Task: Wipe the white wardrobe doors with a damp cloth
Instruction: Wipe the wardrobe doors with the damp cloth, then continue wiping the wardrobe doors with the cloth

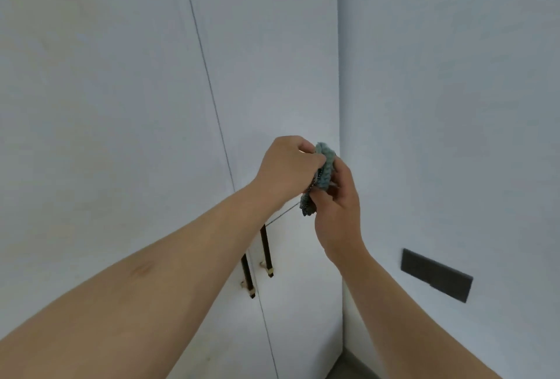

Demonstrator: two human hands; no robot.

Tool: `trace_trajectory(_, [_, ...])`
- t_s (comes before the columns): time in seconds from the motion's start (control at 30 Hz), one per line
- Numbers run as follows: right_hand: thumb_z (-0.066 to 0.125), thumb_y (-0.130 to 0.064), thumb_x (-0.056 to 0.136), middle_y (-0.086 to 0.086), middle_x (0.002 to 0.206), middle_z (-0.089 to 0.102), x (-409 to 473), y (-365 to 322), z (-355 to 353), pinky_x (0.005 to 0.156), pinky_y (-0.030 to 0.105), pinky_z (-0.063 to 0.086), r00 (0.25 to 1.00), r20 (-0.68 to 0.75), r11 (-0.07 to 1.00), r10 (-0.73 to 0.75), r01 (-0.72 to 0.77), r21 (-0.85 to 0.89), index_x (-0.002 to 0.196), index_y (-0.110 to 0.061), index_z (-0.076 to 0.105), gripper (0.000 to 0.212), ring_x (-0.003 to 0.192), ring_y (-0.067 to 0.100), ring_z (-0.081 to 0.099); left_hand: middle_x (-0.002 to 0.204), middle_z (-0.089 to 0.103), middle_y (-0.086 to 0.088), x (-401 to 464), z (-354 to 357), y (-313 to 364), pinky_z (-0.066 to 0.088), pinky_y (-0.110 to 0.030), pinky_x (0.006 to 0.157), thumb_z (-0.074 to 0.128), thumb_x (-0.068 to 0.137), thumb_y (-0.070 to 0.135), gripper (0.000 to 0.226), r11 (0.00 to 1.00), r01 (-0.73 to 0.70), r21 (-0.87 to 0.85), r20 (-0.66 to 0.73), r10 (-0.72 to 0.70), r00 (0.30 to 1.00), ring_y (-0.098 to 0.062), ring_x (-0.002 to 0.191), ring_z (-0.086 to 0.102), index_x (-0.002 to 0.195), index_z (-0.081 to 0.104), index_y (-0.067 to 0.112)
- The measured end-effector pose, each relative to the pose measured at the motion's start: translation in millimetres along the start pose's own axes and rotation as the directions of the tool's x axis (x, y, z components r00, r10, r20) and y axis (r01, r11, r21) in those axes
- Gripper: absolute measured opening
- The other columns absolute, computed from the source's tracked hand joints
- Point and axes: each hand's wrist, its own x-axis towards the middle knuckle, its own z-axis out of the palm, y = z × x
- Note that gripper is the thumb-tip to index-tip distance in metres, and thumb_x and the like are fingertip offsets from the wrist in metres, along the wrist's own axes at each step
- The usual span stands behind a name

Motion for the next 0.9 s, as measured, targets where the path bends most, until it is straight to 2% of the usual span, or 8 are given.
trace_trajectory(0.17, [0.057, 0.008, 0.088, 0.002, 0.102, 0.067, 0.3, -96.0, 73.4, 0.069, 0.033, 0.057, 0.982, 0.074, 0.984, -0.173, 0.175, -0.033, 0.113, -0.044, 0.063, 0.058, 0.082, 0.015, 0.066, 0.095, 0.070, 0.002, -27.5, -90.4, 74.1, 0.062, -0.043, 0.078, 0.079, 0.074, 0.044, 0.036, 0.997, -0.071, 0.012, -0.089, 0.072, 0.993, -0.017, 0.088, 0.072, 0.098, 0.065, 0.020])
trace_trajectory(0.27, [0.063, 0.005, 0.089, -0.014, 0.098, 0.070, -7.1, -142.4, 116.5, 0.074, 0.027, 0.057, 0.962, 0.111, 0.966, -0.248, 0.254, -0.049, 0.106, -0.039, 0.062, 0.048, 0.091, 0.007, 0.069, 0.104, 0.066, 0.004, -44.7, -138.4, 99.4, 0.059, -0.040, 0.087, 0.080, 0.075, 0.047, 0.051, 0.995, -0.092, 0.025, -0.144, 0.095, 0.985, -0.015, 0.095, 0.069, 0.112, 0.061, 0.019])
trace_trajectory(0.37, [0.058, 0.007, 0.091, -0.012, 0.090, 0.068, -10.9, -171.1, 148.4, 0.066, 0.027, 0.056, 0.945, 0.131, 0.946, -0.301, 0.313, -0.084, 0.103, -0.036, 0.064, 0.044, 0.083, 0.009, 0.067, 0.092, 0.073, -0.002, -60.5, -177.7, 119.1, 0.060, -0.046, 0.083, 0.074, 0.080, 0.036, 0.030, 0.988, -0.144, 0.052, -0.194, 0.152, 0.969, -0.021, 0.087, 0.072, 0.100, 0.069, 0.013])
trace_trajectory(0.43, [0.056, 0.001, 0.094, -0.005, 0.097, 0.066, -10.9, -185.3, 166.7, 0.065, 0.029, 0.056, 0.945, 0.131, 0.946, -0.298, 0.311, -0.090, 0.117, -0.034, 0.064, 0.043, 0.086, 0.013, 0.066, 0.085, 0.074, -0.002, -69.1, -200.2, 132.6, 0.060, -0.045, 0.082, 0.065, 0.087, 0.025, 0.014, 0.978, -0.180, 0.110, -0.222, 0.201, 0.954, -0.021, 0.084, 0.072, 0.091, 0.072, 0.014])
trace_trajectory(0.53, [0.062, -0.007, 0.094, -0.004, 0.106, 0.065, -9.3, -216.2, 192.6, 0.064, 0.018, 0.052, 0.964, 0.064, 0.966, -0.257, 0.259, -0.013, 0.122, -0.030, 0.053, 0.038, 0.084, 0.004, 0.066, 0.086, 0.071, 0.001, -77.7, -234.8, 156.6, 0.059, -0.040, 0.079, 0.055, 0.090, 0.016, 0.015, 0.960, -0.203, 0.193, -0.298, 0.254, 0.920, -0.020, 0.084, 0.069, 0.090, 0.070, 0.017])
trace_trajectory(0.63, [0.069, -0.011, 0.091, -0.009, 0.096, 0.063, -5.0, -247.6, 211.1, 0.055, 0.020, 0.050, 0.973, 0.028, 0.970, -0.230, 0.227, 0.082, 0.118, -0.026, 0.038, 0.044, 0.070, 0.003, 0.067, 0.087, 0.070, -0.001, -80.0, -261.5, 179.3, 0.056, -0.036, 0.072, 0.052, 0.089, 0.010, 0.018, 0.949, -0.212, 0.232, -0.360, 0.287, 0.888, -0.021, 0.079, 0.065, 0.090, 0.069, 0.015])
trace_trajectory(0.77, [0.074, -0.018, 0.087, -0.011, 0.098, 0.066, 13.9, -277.2, 235.8, 0.062, 0.033, 0.060, 0.961, 0.090, 0.963, -0.262, 0.254, 0.088, 0.123, -0.038, 0.035, 0.056, 0.080, 0.011, 0.069, 0.088, 0.069, 0.001, -78.1, -288.3, 208.1, 0.054, -0.035, 0.072, 0.050, 0.088, 0.009, 0.020, 0.931, -0.243, 0.273, -0.413, 0.341, 0.844, -0.021, 0.083, 0.066, 0.092, 0.069, 0.014])
trace_trajectory(0.9, [0.066, -0.018, 0.091, -0.010, 0.103, 0.065, 44.1, -300.0, 256.3, 0.078, 0.042, 0.058, 0.906, 0.100, 0.911, -0.411, 0.410, 0.037, 0.106, -0.037, 0.057, 0.025, 0.090, 0.011, 0.067, 0.085, 0.069, 0.003, -71.5, -310.8, 232.8, 0.046, -0.027, 0.064, 0.054, 0.088, 0.011, 0.019, 0.908, -0.278, 0.315, -0.452, 0.401, 0.797, -0.013, 0.070, 0.060, 0.096, 0.068, 0.019])
